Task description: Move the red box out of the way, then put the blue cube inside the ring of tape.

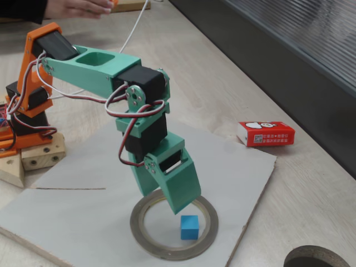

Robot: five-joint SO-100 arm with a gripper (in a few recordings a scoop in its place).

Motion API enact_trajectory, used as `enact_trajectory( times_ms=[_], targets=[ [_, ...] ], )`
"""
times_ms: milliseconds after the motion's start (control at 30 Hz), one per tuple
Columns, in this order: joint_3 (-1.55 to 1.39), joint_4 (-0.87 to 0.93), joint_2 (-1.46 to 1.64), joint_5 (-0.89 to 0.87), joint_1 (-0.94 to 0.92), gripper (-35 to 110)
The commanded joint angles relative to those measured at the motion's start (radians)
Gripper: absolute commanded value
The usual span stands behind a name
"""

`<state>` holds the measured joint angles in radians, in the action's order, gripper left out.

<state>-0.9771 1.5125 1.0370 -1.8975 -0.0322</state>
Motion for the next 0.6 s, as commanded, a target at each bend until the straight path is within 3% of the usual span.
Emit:
enact_trajectory(
  times_ms=[0,233,400,567],
  targets=[
    [0.0,0.015,0.12,-0.011,-0.018,58],
    [-0.006,0.061,0.221,-0.011,-0.018,57],
    [-0.003,0.196,0.224,-0.011,-0.046,47],
    [-0.006,0.216,0.229,-0.009,-0.13,36]
  ],
)
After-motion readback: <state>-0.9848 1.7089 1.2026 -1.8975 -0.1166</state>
